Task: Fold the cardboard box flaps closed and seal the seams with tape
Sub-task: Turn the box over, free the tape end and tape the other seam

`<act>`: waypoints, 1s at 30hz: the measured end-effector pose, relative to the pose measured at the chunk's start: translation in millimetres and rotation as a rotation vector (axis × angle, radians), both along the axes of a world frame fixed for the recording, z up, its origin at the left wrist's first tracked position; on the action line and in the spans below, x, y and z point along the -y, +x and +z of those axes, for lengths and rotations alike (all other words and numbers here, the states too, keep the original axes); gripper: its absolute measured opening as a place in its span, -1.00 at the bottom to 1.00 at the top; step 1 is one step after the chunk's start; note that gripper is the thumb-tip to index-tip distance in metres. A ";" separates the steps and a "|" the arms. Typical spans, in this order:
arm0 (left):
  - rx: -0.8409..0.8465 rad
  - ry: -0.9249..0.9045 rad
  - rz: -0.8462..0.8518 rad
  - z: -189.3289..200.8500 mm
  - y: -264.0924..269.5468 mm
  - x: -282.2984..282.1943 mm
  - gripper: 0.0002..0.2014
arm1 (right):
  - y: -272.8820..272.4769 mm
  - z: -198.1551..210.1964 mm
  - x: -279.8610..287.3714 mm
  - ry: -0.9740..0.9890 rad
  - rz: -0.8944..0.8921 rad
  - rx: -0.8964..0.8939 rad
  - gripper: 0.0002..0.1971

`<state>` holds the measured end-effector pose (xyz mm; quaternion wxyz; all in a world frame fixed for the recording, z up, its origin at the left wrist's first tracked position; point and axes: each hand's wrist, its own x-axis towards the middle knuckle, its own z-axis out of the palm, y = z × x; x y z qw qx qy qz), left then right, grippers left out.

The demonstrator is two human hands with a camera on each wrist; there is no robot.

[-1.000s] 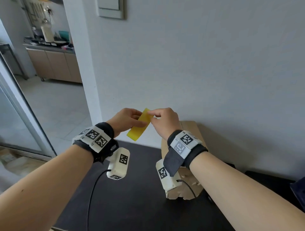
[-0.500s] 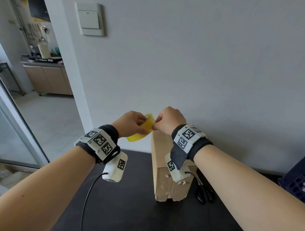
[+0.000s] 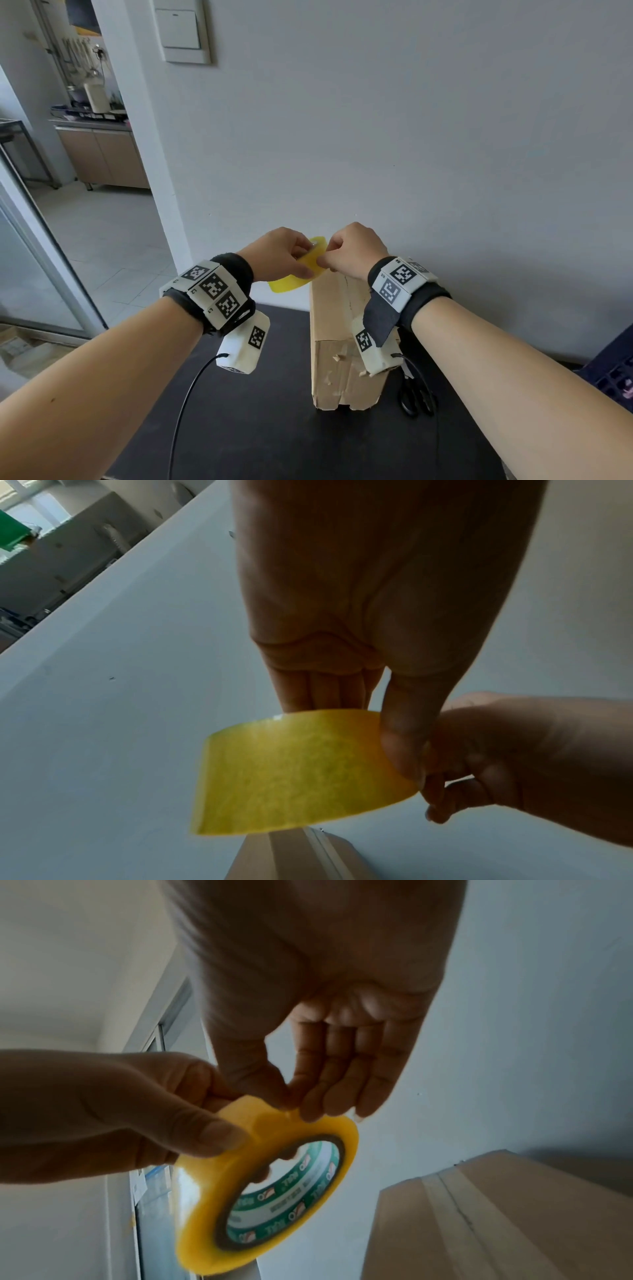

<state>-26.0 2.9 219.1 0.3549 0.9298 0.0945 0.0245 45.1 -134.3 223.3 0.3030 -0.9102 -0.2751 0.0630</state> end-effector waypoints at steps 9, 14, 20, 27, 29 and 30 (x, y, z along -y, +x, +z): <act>0.039 -0.033 0.114 2.4 1.2 -8.6 -0.58 | 11.4 -3.0 3.8 0.372 -0.061 -0.196 -0.89; 0.074 -0.061 0.152 1.2 3.2 -10.3 -0.62 | 6.6 -4.8 -8.0 0.372 -0.051 -0.189 -0.81; 0.080 -0.100 0.143 1.2 7.4 -13.3 -0.64 | 9.3 -9.4 -10.8 0.394 -0.107 -0.122 -0.98; 0.038 -0.059 0.070 3.0 11.8 -13.7 -0.65 | 18.4 -8.0 -17.0 0.303 -0.096 -0.146 -0.93; 0.012 -0.021 0.050 1.9 13.7 -13.4 -0.65 | 17.9 -6.1 -17.1 0.227 -0.080 -0.087 -0.92; 0.003 -0.005 0.043 1.6 14.9 -13.1 -0.64 | 17.9 -4.9 -16.9 0.191 -0.074 -0.060 -0.88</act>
